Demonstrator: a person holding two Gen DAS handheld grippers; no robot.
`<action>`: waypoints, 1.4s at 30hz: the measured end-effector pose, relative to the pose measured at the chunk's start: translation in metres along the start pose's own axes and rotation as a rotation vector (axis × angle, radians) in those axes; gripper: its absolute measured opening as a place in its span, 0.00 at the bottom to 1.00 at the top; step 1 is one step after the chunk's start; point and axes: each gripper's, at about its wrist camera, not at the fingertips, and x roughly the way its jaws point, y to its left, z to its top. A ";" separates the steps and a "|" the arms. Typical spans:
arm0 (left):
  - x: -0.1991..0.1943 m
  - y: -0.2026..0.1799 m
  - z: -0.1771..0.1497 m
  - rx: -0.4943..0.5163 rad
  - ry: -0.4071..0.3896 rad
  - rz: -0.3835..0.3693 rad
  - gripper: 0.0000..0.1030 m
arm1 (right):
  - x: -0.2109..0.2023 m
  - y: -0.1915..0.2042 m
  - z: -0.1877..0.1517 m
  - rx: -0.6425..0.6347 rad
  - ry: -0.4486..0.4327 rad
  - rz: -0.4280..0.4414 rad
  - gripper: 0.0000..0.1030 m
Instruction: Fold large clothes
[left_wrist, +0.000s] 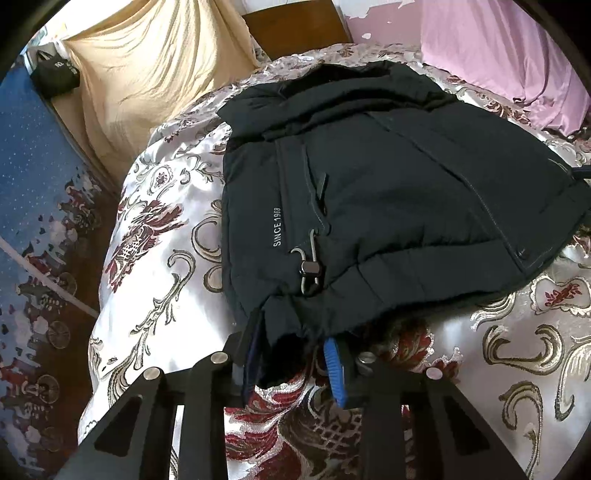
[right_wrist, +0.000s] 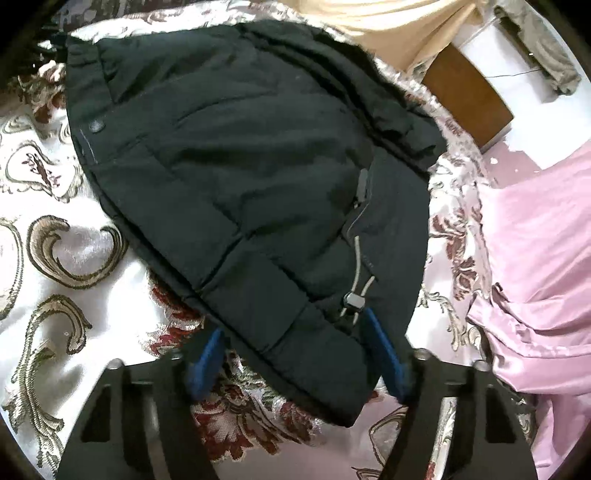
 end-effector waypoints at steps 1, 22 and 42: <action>0.000 0.000 -0.001 0.001 -0.001 0.000 0.26 | -0.003 0.000 -0.002 0.008 -0.016 -0.006 0.51; -0.002 -0.030 -0.009 0.124 -0.026 0.149 0.07 | 0.016 -0.028 -0.017 0.278 -0.086 0.141 0.11; -0.110 -0.026 -0.056 0.040 -0.209 0.022 0.05 | -0.076 -0.037 -0.087 0.518 -0.317 0.165 0.05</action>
